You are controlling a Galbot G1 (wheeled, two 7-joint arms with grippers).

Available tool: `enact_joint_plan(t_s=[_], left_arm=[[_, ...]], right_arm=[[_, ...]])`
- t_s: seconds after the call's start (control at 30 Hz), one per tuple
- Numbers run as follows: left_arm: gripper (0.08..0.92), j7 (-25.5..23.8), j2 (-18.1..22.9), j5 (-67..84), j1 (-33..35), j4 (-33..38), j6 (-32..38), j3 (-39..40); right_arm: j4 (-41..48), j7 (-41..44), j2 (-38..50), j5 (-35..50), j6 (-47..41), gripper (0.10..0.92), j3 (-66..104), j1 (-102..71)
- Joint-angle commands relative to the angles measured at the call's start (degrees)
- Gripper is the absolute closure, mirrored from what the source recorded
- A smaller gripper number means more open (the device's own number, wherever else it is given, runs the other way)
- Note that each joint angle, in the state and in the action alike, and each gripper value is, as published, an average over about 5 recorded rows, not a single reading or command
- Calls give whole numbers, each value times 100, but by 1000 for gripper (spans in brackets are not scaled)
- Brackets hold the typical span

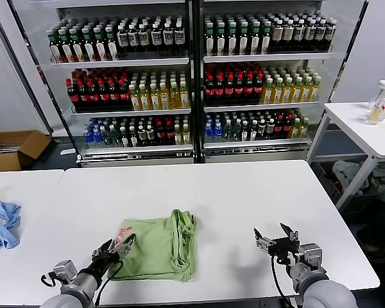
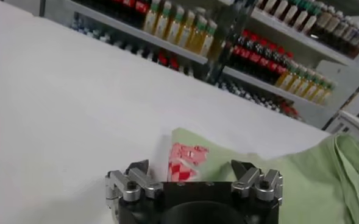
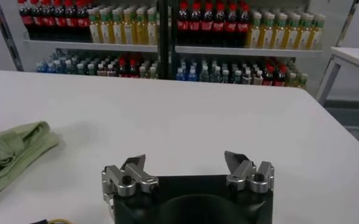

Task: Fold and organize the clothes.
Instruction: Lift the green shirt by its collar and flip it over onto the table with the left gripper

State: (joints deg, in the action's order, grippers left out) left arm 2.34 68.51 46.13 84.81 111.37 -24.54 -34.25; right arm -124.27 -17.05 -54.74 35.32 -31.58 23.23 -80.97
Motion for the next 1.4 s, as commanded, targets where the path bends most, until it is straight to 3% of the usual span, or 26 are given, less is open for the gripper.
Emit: enact_joint_plan(t_s=[0.03, 0.23, 0.9, 1.03, 1.2, 1.4], left_arm=[[177, 3, -24, 460, -41, -218, -255, -23], [250, -91, 48, 1375, -42, -240, -413, -134], [828, -100, 309, 3440, -159, -427, -662, -873], [888, -52, 298, 3826, -178, -339, -690, -1222], [890, 6, -24, 4029, -215, -291, -735, -2001], [890, -1, -1126, 3852, -244, -355, -735, -3271]], right_arm=[[-25, -8, -5, 1, -5, 203, 15, -7], [-62, -18, -11, -4, -13, 202, 43, -49], [-235, -53, -59, -19, -24, 203, 212, -256], [-282, -58, -66, -19, -24, 203, 268, -318], [-335, -58, -95, -18, -23, 203, 311, -360], [-399, -47, -116, -18, -11, 203, 328, -393]])
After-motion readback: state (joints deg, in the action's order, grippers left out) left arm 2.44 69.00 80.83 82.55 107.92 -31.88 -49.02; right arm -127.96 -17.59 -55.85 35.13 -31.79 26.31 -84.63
